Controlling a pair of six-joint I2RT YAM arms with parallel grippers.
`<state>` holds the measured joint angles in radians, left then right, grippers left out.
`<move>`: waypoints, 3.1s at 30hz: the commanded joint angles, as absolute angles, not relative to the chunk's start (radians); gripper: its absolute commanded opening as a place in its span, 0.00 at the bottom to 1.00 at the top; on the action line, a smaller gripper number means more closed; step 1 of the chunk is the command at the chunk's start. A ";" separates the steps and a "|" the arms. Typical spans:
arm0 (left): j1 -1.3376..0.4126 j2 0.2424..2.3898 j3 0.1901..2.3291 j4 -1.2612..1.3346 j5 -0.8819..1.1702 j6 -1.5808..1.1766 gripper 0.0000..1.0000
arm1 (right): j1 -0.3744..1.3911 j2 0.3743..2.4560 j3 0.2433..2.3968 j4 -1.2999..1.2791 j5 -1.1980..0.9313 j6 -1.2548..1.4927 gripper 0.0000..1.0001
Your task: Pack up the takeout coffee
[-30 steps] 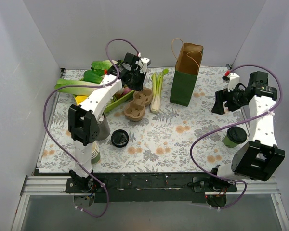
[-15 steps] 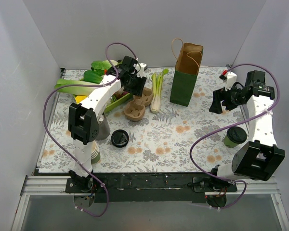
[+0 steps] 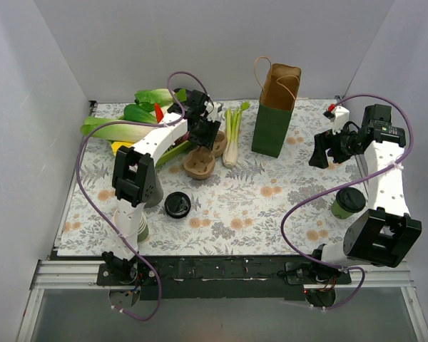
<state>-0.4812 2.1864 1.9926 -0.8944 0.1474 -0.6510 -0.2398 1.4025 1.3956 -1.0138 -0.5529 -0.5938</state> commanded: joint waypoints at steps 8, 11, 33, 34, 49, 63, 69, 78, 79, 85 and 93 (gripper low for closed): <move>-0.480 2.203 2.051 -0.885 0.144 -0.658 0.48 | -0.236 1.399 1.387 -0.986 -0.566 -0.584 0.93; -0.482 2.213 2.059 -0.888 0.144 -0.658 0.47 | -0.235 1.397 1.384 -0.986 -0.561 -0.584 0.94; -0.480 2.215 2.083 -0.900 0.158 -0.660 0.20 | -0.235 1.404 1.374 -0.974 -0.555 -0.584 0.94; -0.482 2.214 2.080 -0.900 0.164 -0.660 0.17 | -0.236 1.405 1.377 -0.973 -0.554 -0.583 0.94; -0.459 2.015 1.970 -0.843 0.181 -0.552 0.00 | -0.235 1.394 1.356 -0.965 -0.566 -0.578 0.94; -0.460 1.930 2.097 -1.075 0.471 -0.303 0.00 | -0.235 1.393 1.403 -0.979 -0.612 -0.583 0.94; -0.495 1.761 1.751 -1.051 0.620 -0.157 0.00 | -0.183 1.485 1.736 -0.971 -0.739 -0.650 0.94; -0.552 1.726 1.516 -0.898 0.647 -0.212 0.00 | 0.089 1.710 2.071 -0.977 -0.646 -0.749 0.94; -0.557 1.729 1.487 -0.881 0.647 -0.218 0.00 | 0.121 1.723 2.077 -0.967 -0.614 -0.743 0.94; -0.600 1.784 1.442 -0.779 0.643 -0.244 0.00 | 0.141 1.753 2.100 -0.784 -0.572 -0.595 0.93; -0.615 1.848 1.434 -0.769 0.624 -0.290 0.00 | 0.178 1.832 2.132 -0.997 -0.603 -0.796 0.88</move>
